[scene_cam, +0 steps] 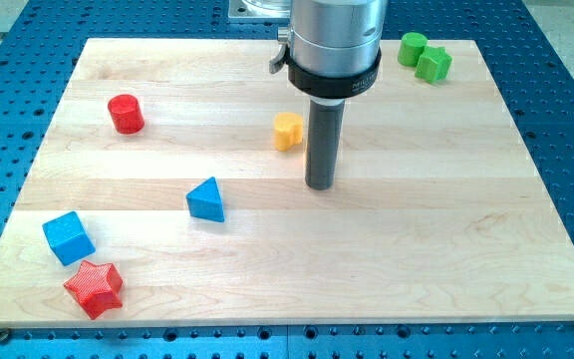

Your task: Place the yellow blocks at the center of the board

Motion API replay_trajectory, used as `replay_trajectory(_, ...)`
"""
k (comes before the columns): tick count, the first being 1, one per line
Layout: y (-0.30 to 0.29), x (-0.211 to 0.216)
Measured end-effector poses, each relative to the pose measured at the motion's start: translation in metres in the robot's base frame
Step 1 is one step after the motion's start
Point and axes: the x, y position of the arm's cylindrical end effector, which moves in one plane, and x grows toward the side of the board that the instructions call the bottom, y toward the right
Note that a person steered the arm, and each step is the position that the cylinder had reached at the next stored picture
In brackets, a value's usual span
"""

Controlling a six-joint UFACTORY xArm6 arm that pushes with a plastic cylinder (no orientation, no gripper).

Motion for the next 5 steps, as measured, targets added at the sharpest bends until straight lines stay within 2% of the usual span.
replay_trajectory(1, 0.024, -0.001)
replay_trajectory(3, -0.043, -0.008)
replay_trajectory(4, -0.008, 0.003)
replay_trajectory(5, 0.005, -0.027)
